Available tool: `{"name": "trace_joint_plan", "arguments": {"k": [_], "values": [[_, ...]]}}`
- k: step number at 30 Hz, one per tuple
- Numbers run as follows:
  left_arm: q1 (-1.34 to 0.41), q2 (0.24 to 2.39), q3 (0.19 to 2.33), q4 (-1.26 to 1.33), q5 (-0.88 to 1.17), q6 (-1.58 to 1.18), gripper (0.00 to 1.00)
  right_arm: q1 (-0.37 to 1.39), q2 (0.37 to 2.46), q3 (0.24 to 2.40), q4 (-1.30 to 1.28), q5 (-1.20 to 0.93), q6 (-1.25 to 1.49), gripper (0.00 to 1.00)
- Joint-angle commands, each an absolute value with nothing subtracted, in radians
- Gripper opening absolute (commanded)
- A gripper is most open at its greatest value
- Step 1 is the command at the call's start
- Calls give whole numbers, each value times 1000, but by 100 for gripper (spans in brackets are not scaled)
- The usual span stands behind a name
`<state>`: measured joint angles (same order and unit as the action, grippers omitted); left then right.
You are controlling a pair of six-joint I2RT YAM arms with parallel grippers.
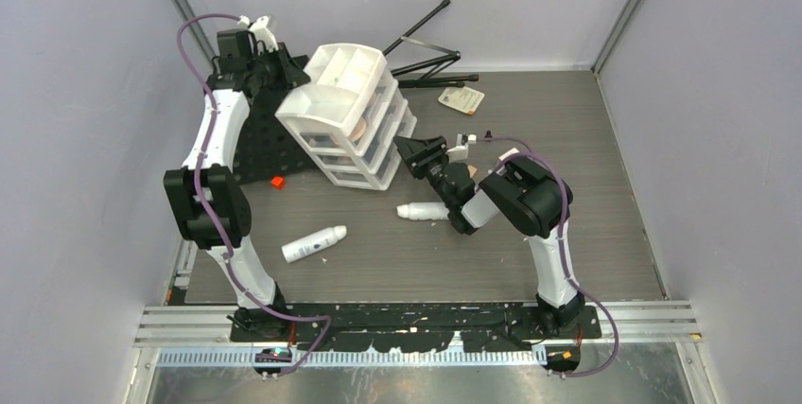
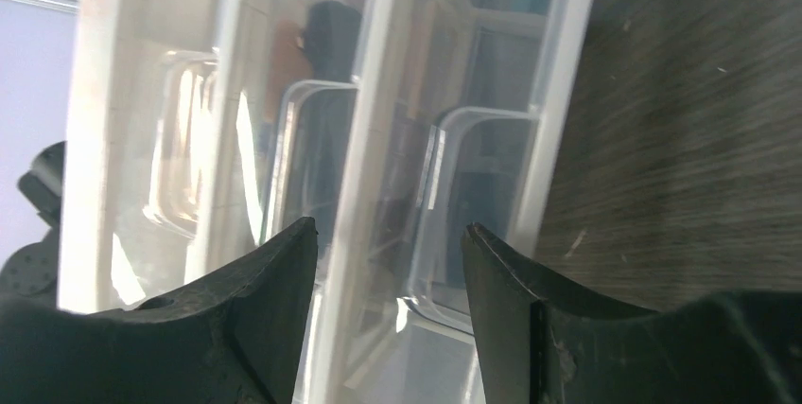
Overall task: Organize the makeup
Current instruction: Open the drawer in the storage box.
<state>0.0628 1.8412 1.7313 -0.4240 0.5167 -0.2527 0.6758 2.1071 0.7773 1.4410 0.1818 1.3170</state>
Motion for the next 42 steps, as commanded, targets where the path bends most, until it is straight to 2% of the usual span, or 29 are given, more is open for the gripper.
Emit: {"name": "trace_joint_plan", "arguments": {"k": [1,9,15,19,42], "values": [[41,1852,1738,-439,489,-247,0,683,2128,783,1439,173,1325,63],[38,1854,1738,-439,497,-249,0,684,2113,806,1439,143,1333,62],[37,1855,1738,-439,498,-249,0,684,2082,816,1439,142,1357,48],[36,1855,1737,-440,499,-249,0,684,2069,821,1439,139,1371,44],[35,1852,1739,-448,485,-240,0,684,1864,604,1440,314,1299,43]]}}
